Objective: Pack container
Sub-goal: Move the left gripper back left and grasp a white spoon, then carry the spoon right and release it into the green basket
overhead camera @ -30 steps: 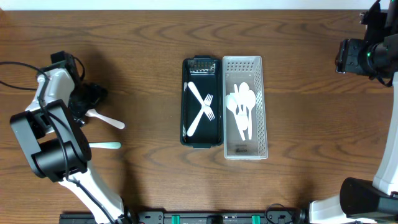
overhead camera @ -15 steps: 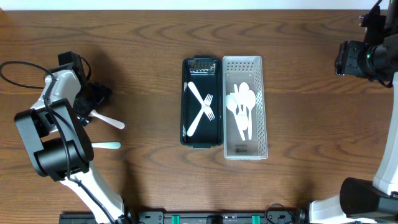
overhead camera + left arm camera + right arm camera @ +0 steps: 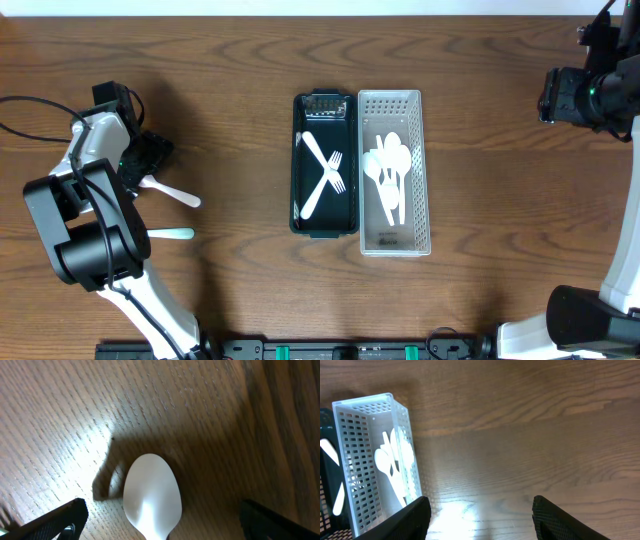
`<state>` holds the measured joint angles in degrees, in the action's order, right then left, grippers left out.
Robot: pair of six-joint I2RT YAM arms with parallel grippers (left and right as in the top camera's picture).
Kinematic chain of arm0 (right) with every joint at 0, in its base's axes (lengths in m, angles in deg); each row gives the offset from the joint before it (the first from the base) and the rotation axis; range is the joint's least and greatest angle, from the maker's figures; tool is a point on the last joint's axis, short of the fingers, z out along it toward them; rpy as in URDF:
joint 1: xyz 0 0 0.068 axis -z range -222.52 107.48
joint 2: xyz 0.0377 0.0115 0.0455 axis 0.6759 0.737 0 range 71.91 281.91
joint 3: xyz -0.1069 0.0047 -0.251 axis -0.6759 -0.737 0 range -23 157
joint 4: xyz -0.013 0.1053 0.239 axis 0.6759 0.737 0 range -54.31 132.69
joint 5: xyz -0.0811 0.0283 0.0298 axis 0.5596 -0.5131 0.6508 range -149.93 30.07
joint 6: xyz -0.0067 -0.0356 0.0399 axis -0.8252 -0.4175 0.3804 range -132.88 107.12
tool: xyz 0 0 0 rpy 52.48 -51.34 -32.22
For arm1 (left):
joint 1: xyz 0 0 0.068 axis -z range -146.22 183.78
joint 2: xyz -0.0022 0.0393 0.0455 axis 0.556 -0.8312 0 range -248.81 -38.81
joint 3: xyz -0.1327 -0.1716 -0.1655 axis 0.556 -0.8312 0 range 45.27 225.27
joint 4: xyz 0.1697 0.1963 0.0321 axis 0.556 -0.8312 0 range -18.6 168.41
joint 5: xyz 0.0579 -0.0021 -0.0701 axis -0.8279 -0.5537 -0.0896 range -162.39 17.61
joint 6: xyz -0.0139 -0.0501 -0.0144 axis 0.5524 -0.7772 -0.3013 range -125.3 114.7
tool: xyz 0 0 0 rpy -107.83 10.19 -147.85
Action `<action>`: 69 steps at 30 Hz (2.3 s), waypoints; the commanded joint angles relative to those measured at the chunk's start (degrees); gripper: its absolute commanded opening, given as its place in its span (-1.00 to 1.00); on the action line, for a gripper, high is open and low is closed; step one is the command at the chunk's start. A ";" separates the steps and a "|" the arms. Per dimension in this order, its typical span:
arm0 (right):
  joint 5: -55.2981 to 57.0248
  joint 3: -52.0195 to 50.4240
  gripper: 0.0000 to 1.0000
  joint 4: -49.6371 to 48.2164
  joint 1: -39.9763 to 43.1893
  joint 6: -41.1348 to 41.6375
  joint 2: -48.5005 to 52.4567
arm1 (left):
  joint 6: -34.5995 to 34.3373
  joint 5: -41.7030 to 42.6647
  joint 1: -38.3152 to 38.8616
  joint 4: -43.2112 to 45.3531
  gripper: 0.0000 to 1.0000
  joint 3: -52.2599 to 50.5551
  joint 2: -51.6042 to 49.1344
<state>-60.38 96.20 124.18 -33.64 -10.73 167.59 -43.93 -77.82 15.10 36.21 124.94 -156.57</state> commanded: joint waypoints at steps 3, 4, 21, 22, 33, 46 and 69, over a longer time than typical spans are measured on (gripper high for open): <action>0.22 -0.17 0.36 0.02 0.48 0.57 0.07 | -2.38 -3.23 -0.31 -0.37 0.94 -0.83 -1.42; 0.22 -0.17 0.36 0.04 0.48 0.57 0.07 | -2.67 -3.21 -0.31 -0.37 0.93 -0.85 -1.66; 0.24 -0.17 0.36 0.00 0.48 0.55 0.07 | -3.65 -3.19 -0.31 -0.35 0.05 -2.64 -2.16; 0.24 -0.17 0.36 0.00 0.48 0.55 0.07 | -3.63 -3.19 -0.31 -0.39 -0.08 -2.64 -2.16; 0.70 -0.17 0.36 -0.02 0.48 0.50 0.07 | -0.81 -2.54 -0.24 -0.46 -0.40 -2.34 -1.99; 0.66 -0.17 0.36 -0.13 0.48 0.57 0.07 | 7.19 1.77 7.08 -7.10 -0.54 2.05 21.62; 0.63 -0.17 0.37 -0.17 0.48 0.57 0.07 | 20.20 4.83 52.70 -4.68 -0.57 2.03 23.82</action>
<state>-60.16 96.20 124.14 -33.64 -10.71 167.59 -27.56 -72.73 66.92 31.42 126.89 -129.20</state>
